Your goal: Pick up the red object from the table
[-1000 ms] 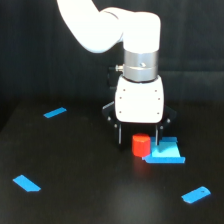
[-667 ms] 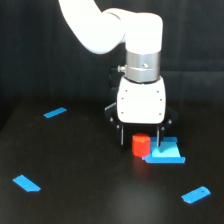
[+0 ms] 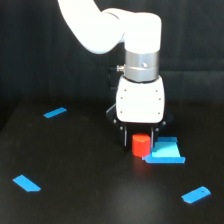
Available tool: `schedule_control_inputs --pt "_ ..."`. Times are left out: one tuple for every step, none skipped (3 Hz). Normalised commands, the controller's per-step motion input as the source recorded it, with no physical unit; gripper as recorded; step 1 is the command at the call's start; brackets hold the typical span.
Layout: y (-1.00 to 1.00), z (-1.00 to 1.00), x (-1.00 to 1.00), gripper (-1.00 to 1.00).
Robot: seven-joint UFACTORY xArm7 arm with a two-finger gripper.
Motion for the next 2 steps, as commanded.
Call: schedule_control_inputs --pt "-0.02 0.14 -0.14 -1.00" --pt "-0.10 0.10 -0.14 -0.87"
